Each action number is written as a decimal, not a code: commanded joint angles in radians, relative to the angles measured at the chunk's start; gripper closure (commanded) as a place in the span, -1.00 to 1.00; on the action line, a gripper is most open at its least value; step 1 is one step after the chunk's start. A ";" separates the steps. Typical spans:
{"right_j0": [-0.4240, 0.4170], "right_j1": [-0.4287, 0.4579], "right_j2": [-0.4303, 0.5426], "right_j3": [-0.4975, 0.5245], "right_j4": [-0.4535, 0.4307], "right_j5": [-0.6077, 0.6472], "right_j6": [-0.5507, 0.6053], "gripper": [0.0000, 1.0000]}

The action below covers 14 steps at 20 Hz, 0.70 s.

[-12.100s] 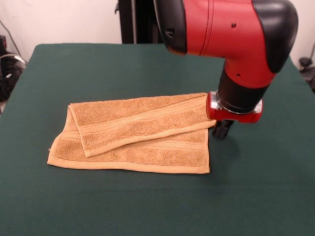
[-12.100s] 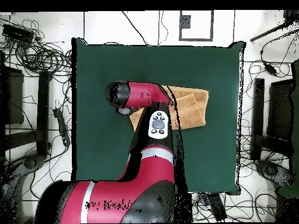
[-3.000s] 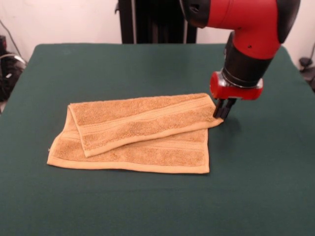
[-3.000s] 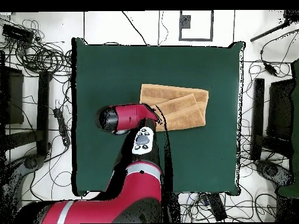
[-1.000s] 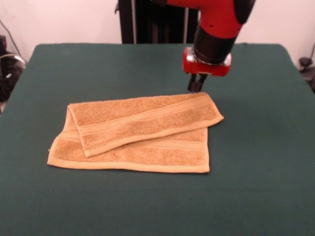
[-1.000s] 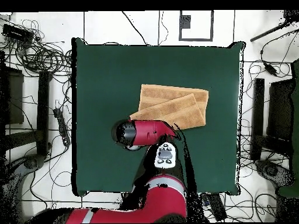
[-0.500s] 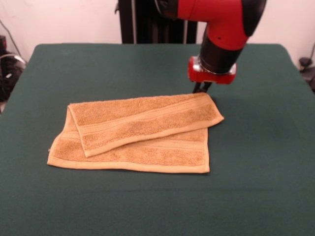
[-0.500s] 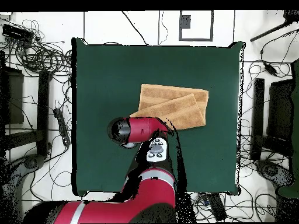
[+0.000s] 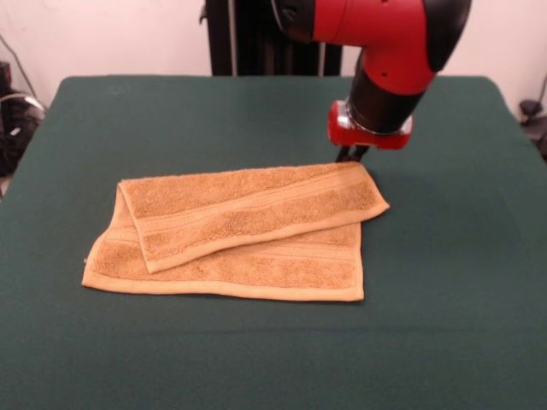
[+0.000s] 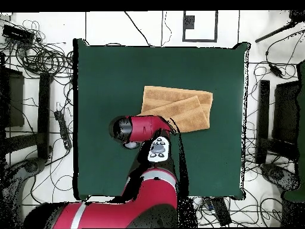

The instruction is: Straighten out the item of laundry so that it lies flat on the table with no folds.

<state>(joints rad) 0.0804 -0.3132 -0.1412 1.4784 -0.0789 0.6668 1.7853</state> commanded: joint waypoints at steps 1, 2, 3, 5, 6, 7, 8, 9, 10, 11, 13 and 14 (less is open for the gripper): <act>0.011 0.094 0.160 -0.064 0.120 -0.064 0.205 1.00; 0.006 0.090 0.171 -0.053 0.135 -0.077 0.214 1.00; 0.001 0.085 0.181 -0.041 0.150 -0.089 0.223 1.00; -0.003 0.083 0.197 -0.031 0.172 -0.096 0.226 1.00; -0.001 0.087 0.199 -0.032 0.177 -0.098 0.226 1.00; 0.005 0.094 0.195 -0.045 0.179 -0.088 0.225 1.00; 0.010 0.100 0.191 -0.057 0.182 -0.079 0.225 1.00; 0.010 0.103 0.188 -0.066 0.187 -0.066 0.222 1.00; 0.015 0.107 0.180 -0.081 0.186 -0.043 0.217 1.00; 0.019 0.111 0.169 -0.095 0.189 -0.017 0.223 1.00; 0.032 0.121 0.152 -0.125 0.189 0.040 0.228 1.00; 0.038 0.124 0.144 -0.138 0.186 0.061 0.226 1.00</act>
<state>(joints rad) 0.0702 -0.2984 -0.1470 1.4603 -0.0129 0.7100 1.7853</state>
